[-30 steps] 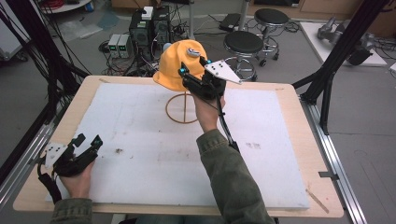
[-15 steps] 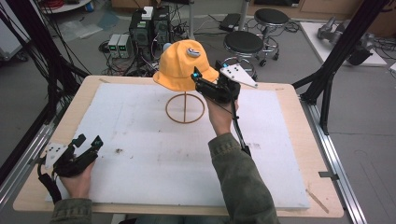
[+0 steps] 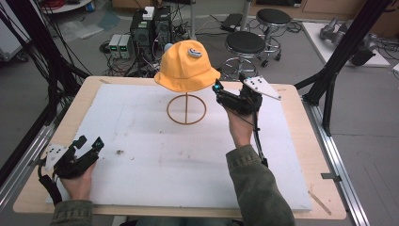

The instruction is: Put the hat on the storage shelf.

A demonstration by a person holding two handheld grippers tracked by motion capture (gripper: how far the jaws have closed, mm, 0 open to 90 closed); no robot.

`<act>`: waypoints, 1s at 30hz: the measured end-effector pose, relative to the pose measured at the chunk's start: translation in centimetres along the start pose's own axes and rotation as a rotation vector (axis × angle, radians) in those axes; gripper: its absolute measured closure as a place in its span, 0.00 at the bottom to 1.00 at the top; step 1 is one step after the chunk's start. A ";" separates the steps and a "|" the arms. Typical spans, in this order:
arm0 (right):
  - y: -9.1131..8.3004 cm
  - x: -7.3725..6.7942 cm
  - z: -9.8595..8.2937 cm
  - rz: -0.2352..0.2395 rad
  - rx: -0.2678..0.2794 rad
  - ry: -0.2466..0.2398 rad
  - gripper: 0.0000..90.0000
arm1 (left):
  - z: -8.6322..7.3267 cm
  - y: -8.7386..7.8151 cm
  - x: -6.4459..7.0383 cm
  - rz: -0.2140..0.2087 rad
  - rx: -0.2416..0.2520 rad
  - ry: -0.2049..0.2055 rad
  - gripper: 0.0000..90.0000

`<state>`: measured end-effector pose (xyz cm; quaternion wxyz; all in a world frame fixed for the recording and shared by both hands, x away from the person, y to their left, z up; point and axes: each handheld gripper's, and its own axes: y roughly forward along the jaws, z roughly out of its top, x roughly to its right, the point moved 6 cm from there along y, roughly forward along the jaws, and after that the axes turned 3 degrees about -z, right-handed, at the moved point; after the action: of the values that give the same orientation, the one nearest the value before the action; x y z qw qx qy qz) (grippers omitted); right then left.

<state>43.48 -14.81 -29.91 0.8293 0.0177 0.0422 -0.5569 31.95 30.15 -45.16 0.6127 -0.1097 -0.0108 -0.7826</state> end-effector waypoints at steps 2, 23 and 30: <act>-0.7 0.6 -0.3 -0.014 -0.006 0.003 0.13 | 0.0 0.0 0.0 0.002 -0.004 0.000 0.39; -8.3 5.4 -3.0 -0.057 -0.067 0.031 0.13 | -0.3 -0.1 0.0 0.005 -0.014 -0.017 0.39; -9.9 6.4 -5.2 -0.075 -0.134 0.065 0.12 | -0.3 -0.1 0.1 0.001 -0.017 -0.019 0.39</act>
<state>36.46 -24.10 -35.47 0.8053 -0.0214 0.1067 -0.5827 31.81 30.08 -45.42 0.6121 -0.1225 -0.0100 -0.7811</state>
